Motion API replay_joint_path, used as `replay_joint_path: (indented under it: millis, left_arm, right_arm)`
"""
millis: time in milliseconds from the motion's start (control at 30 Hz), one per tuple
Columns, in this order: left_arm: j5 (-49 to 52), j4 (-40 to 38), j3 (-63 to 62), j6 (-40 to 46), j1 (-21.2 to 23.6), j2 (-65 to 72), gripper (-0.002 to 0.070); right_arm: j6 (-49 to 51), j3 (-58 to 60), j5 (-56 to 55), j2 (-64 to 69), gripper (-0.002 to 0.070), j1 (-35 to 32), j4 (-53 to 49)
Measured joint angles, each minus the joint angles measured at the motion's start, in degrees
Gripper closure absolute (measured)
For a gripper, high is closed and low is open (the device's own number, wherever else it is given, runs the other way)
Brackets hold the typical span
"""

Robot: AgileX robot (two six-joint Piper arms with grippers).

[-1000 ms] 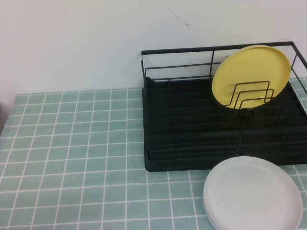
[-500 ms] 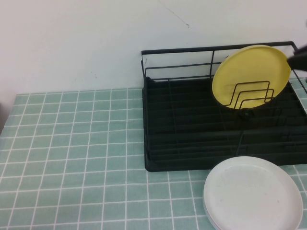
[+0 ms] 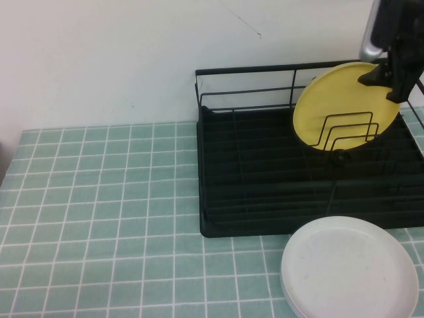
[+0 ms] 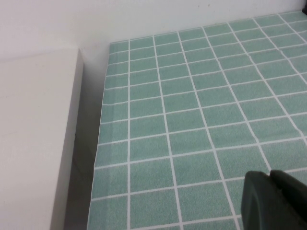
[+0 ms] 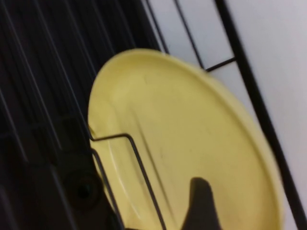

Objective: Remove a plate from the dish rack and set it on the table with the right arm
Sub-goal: Grasp the plate from the shelf

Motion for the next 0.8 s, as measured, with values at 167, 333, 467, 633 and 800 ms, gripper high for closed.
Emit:
replay_joint_path:
  millis: [167,333,467,633,800]
  left_arm:
    - [0.00,0.00,0.00,0.00,0.00,0.00,0.0678]
    - [0.00,0.00,0.00,0.00,0.00,0.00,0.0678]
    - [0.00,0.00,0.00,0.00,0.00,0.00,0.0678]
    - [0.00,0.00,0.00,0.00,0.00,0.00,0.0678]
    - [0.00,0.00,0.00,0.00,0.00,0.00,0.0678]
  right_arm:
    - [-4.32,-2.69,-0.33,4.49,0.0222,0.00,-0.84]
    - [-5.33,-3.34,-4.93,7.04,0.0226,0.00,-1.06]
    - [-5.33,-3.34,-6.71,7.68,0.0259,0.00,-1.06]
    - [-5.38,-3.34,-7.78,8.01,0.0363,0.00,-1.06]
    - [-5.47,-3.72,-10.33,9.22,0.0414,0.00,-1.06]
